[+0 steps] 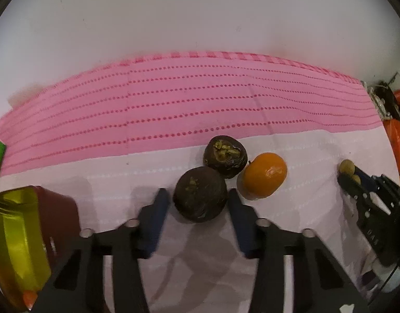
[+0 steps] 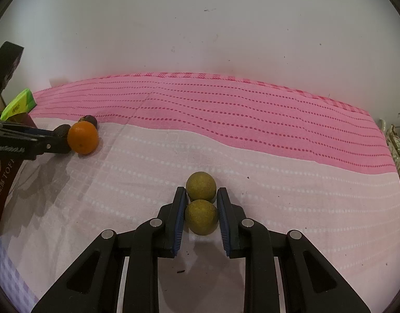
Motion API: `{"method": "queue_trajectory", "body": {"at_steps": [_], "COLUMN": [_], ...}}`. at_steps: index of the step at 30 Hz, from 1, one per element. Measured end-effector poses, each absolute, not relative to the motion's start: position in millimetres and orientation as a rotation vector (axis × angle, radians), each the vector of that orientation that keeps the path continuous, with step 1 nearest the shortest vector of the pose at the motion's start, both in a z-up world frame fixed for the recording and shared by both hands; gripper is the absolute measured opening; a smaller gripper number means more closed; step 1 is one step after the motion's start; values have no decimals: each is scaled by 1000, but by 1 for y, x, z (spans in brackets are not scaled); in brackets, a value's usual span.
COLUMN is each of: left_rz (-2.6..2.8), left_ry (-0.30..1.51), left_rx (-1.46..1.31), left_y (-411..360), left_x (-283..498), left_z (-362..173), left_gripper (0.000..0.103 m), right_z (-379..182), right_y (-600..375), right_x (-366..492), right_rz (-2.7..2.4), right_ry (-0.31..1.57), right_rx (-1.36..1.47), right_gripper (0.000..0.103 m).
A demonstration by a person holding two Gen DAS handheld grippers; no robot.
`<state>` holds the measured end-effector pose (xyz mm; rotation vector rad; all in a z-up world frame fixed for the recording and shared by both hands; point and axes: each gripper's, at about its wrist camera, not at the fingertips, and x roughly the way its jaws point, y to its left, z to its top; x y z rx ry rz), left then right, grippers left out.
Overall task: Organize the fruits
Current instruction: 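Grasp a dark round fruit with the left tool while the right tool holds the green fruits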
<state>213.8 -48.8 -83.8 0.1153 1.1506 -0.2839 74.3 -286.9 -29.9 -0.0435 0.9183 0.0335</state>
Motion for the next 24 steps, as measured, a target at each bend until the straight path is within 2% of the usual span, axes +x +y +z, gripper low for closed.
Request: {"method": "queue_trajectory", "body": {"at_steps": [1, 14, 24], "left_rz": [-280, -256, -271], "left_ry": [1148, 1200, 1127], "left_rx": [116, 112, 103], "left_y": [-49, -34, -16], "left_x": [213, 165, 110], "left_z": [-83, -76, -29], "left_gripper": [35, 34, 34], "right_z": [-30, -30, -30], "right_y": [-287, -287, -280], "right_x": [74, 75, 63], "right_rz": [34, 33, 3], "right_ry": [918, 918, 918], "right_rx": [-43, -45, -24], "right_gripper": [25, 25, 25]}}
